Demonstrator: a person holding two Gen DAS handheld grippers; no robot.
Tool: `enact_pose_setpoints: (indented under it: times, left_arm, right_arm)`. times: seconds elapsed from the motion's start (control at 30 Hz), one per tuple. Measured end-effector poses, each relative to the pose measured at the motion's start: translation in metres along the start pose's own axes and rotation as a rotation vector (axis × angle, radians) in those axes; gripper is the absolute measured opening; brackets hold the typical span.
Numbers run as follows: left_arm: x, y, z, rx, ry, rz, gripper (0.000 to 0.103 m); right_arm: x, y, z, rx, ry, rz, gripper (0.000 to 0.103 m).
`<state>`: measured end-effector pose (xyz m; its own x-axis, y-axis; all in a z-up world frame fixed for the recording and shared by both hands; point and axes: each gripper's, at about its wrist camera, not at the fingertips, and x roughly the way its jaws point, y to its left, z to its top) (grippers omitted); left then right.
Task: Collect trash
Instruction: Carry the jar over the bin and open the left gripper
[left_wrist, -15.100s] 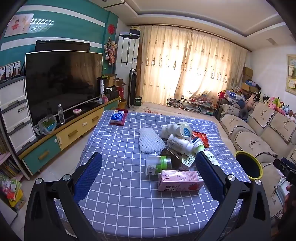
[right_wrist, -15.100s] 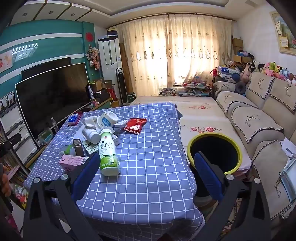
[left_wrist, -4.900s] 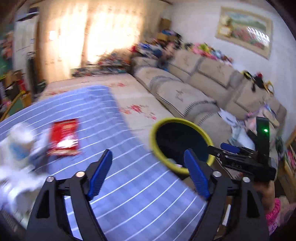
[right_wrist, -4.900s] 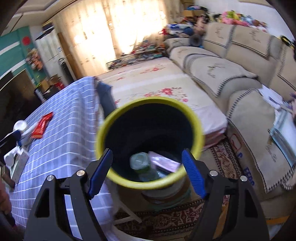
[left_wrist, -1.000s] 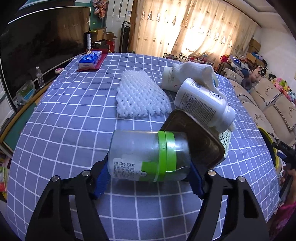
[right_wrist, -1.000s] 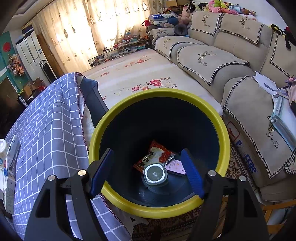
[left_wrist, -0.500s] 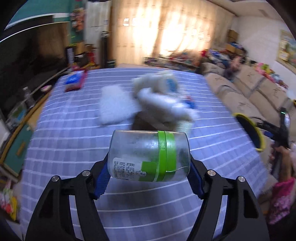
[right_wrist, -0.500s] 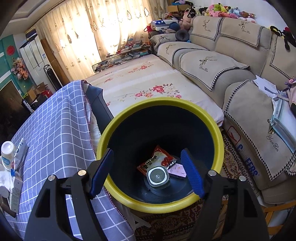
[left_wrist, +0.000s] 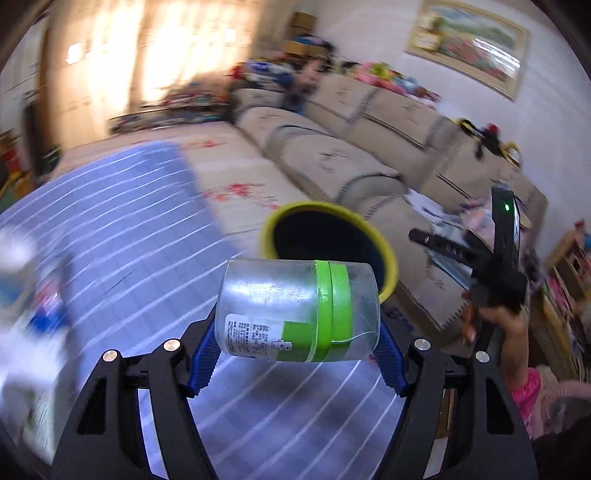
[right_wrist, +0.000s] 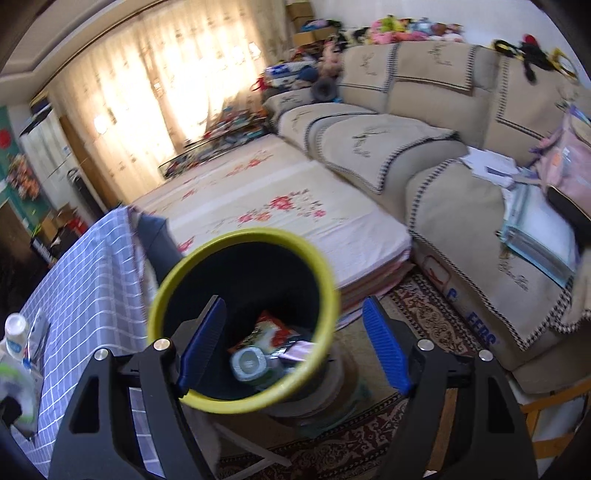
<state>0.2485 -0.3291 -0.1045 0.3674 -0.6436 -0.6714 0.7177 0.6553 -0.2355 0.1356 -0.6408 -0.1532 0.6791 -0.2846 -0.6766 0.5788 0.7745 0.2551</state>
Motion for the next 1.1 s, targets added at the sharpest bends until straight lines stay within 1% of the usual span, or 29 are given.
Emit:
enact_pose_setpoints:
  times: [0.13, 0.3, 0.37, 0.47, 0.53, 0.6, 0.67, 0.73, 0.83, 0.97, 1.07, 1.1]
  left_arm:
    - [0.057, -0.024, 0.037, 0.064, 0.050, -0.024, 0.071]
    - [0.135, -0.042, 0.064, 0.096, 0.155, -0.028, 0.071]
    - [0.163, -0.048, 0.070, 0.095, 0.195, -0.034, 0.071]
    - [0.206, -0.053, 0.073, 0.117, 0.251, 0.008, 0.071]
    - [0.223, -0.052, 0.070, 0.112, 0.280, 0.015, 0.071]
    - [0.234, -0.048, 0.074, 0.081, 0.307, 0.004, 0.071]
    - [0.232, -0.047, 0.075, 0.073, 0.283, 0.006, 0.074]
    - [0.223, -0.046, 0.078, 0.089, 0.244, 0.036, 0.082]
    - [0.205, -0.044, 0.081, 0.079, 0.201, 0.033, 0.084]
    - [0.163, -0.035, 0.080, 0.049, 0.142, 0.035, 0.084]
    - [0.121, -0.030, 0.074, 0.019, 0.076, 0.036, 0.087]
    - [0.100, -0.027, 0.070, -0.001, 0.040, 0.033, 0.088]
  right_arm:
    - [-0.003, -0.033, 0.002, 0.047, -0.002, -0.034, 0.073]
    - [0.000, -0.054, 0.004, 0.075, 0.005, -0.048, 0.073]
    - [0.002, -0.056, 0.003, 0.078, 0.011, -0.050, 0.073]
    - [0.006, -0.058, 0.001, 0.080, 0.023, -0.047, 0.073]
    - [0.008, -0.058, 0.000, 0.079, 0.030, -0.046, 0.074]
    - [0.010, -0.058, 0.000, 0.079, 0.034, -0.043, 0.075]
    - [0.009, -0.057, 0.001, 0.076, 0.035, -0.040, 0.075]
    - [0.008, -0.054, 0.001, 0.069, 0.033, -0.034, 0.075]
    - [0.006, -0.047, 0.000, 0.058, 0.030, -0.029, 0.076]
    - [0.003, -0.035, -0.001, 0.042, 0.030, -0.015, 0.076]
    - [0.000, -0.022, -0.002, 0.019, 0.030, 0.004, 0.076]
    - [0.000, -0.018, -0.002, 0.012, 0.030, 0.010, 0.076]
